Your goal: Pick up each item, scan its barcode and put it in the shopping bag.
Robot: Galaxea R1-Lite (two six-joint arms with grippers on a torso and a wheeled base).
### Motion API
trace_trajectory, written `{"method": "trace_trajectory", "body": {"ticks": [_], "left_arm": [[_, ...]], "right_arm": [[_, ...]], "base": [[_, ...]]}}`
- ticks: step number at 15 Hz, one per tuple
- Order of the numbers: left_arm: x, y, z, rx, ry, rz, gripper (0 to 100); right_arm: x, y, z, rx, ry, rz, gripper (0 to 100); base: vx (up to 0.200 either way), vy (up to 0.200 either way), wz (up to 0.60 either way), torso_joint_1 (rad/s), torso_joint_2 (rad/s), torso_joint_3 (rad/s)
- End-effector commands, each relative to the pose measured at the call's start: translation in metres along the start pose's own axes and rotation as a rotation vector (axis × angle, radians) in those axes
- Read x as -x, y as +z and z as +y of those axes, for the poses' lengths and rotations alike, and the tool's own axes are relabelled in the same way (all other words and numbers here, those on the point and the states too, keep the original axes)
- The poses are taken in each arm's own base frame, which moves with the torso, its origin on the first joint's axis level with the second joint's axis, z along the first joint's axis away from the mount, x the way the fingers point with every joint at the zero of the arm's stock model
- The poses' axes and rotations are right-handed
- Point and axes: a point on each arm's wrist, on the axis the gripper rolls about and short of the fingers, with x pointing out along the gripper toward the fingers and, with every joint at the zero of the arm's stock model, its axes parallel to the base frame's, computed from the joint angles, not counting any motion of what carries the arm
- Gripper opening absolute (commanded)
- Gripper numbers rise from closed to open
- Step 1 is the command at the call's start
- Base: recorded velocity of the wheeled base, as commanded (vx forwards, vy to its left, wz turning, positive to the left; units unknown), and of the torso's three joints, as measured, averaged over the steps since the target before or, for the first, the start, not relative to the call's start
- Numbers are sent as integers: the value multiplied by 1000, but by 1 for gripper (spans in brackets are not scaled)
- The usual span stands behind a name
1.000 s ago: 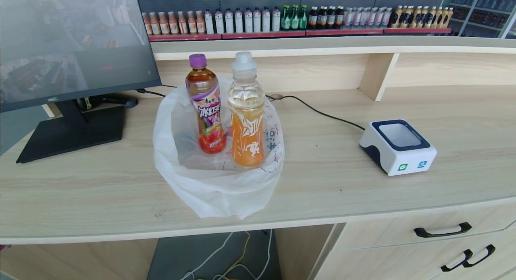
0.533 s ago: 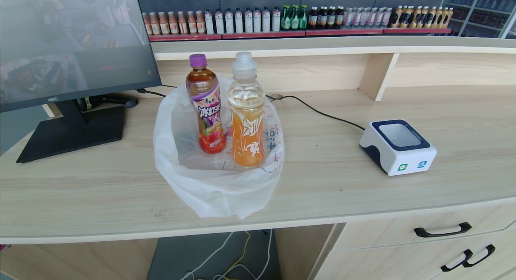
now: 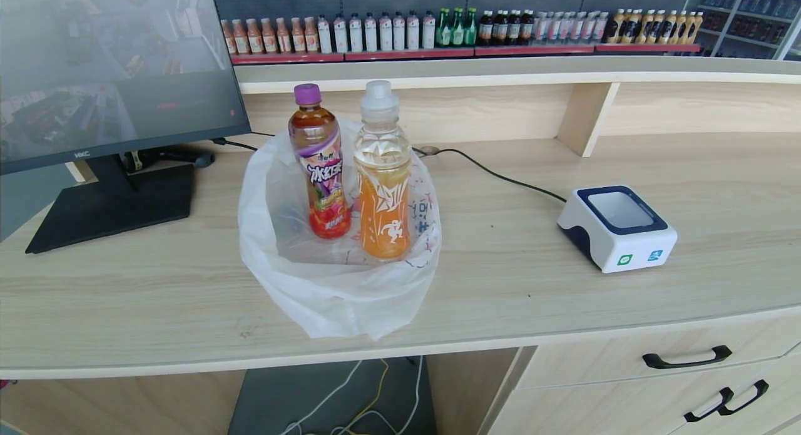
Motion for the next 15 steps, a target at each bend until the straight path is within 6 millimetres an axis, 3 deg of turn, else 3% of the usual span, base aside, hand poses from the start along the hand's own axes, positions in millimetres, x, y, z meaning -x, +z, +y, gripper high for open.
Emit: {"method": "trace_trajectory", "body": {"ticks": [1, 3, 6, 15], "left_arm": [[0, 0, 0, 0, 1, 0, 100], [0, 0, 0, 2, 0, 0, 100], [0, 0, 0, 0, -2, 0, 100], [0, 0, 0, 0, 0, 0, 100]], "right_arm": [[1, -2, 0, -12, 4, -8, 100], [0, -3, 0, -26, 10, -8, 100], [0, -3, 0, -26, 10, -8, 100], [0, -3, 0, -26, 10, -8, 100]], "base": [[0, 0, 0, 0, 0, 0], [0, 0, 0, 0, 0, 0], [-200, 0, 0, 12, 2, 2], [0, 0, 0, 0, 0, 0]]}}
